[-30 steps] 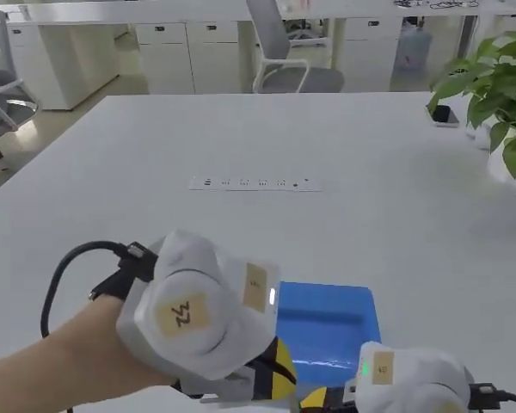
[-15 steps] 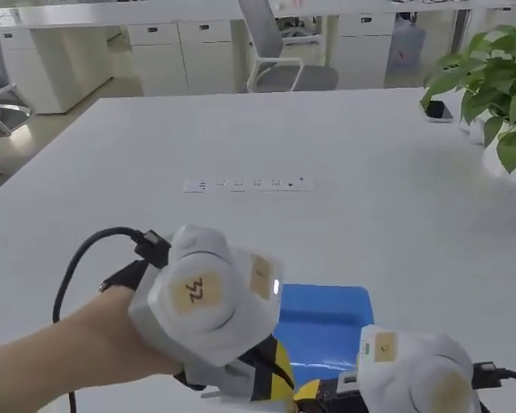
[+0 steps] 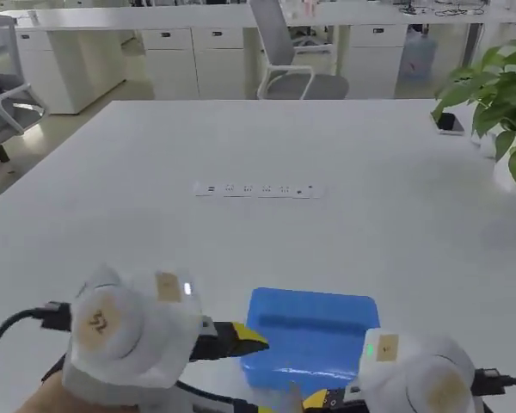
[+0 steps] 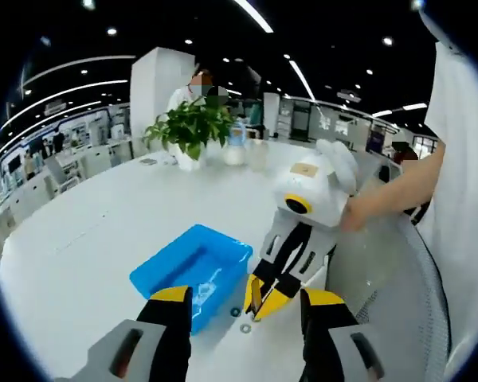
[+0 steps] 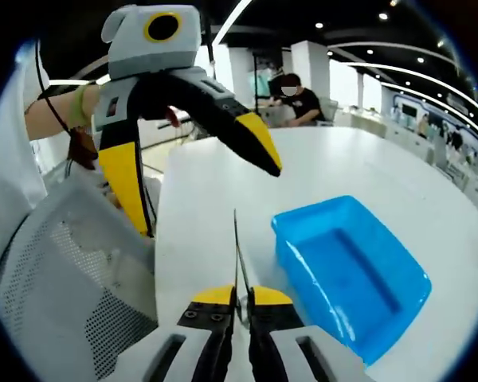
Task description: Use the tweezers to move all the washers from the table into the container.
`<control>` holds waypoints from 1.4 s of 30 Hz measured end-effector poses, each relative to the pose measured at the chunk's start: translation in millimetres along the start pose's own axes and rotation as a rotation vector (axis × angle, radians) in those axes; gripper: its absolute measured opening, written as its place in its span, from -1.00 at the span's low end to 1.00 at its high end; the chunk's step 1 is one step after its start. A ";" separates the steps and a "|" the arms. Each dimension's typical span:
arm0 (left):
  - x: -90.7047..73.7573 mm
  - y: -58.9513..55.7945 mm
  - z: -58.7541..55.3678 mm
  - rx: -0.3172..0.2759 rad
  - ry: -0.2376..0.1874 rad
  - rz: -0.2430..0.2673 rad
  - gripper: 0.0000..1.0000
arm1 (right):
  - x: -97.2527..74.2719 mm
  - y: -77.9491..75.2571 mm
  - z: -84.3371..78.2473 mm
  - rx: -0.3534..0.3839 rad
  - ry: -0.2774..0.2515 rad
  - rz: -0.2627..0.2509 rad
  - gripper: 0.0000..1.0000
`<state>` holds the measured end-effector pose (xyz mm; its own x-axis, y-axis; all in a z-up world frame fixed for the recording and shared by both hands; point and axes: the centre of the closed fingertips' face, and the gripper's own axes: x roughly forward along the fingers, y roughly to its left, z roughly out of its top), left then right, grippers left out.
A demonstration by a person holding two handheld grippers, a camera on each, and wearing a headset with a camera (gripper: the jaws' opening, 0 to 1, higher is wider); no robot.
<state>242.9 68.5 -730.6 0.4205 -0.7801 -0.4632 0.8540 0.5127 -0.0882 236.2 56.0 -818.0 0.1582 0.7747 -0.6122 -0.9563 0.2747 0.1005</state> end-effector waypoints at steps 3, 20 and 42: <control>-9.3 3.5 -4.1 -0.063 -0.068 0.100 0.31 | -0.5 -1.6 -0.2 0.024 -0.014 -0.015 -0.96; -20.2 -2.5 -2.4 -0.120 -0.228 0.356 0.70 | -46.4 -25.8 33.4 0.314 -0.257 -0.064 -0.94; -42.5 7.0 8.7 -0.154 -0.401 0.457 0.97 | -76.6 -116.7 53.3 0.275 -0.287 -0.347 -0.94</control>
<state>233.7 102.1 -703.9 0.8404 -0.5287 -0.1197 0.5196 0.8486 -0.0997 348.8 -5.1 -741.1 0.5519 0.7256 -0.4109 -0.7416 0.6524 0.1560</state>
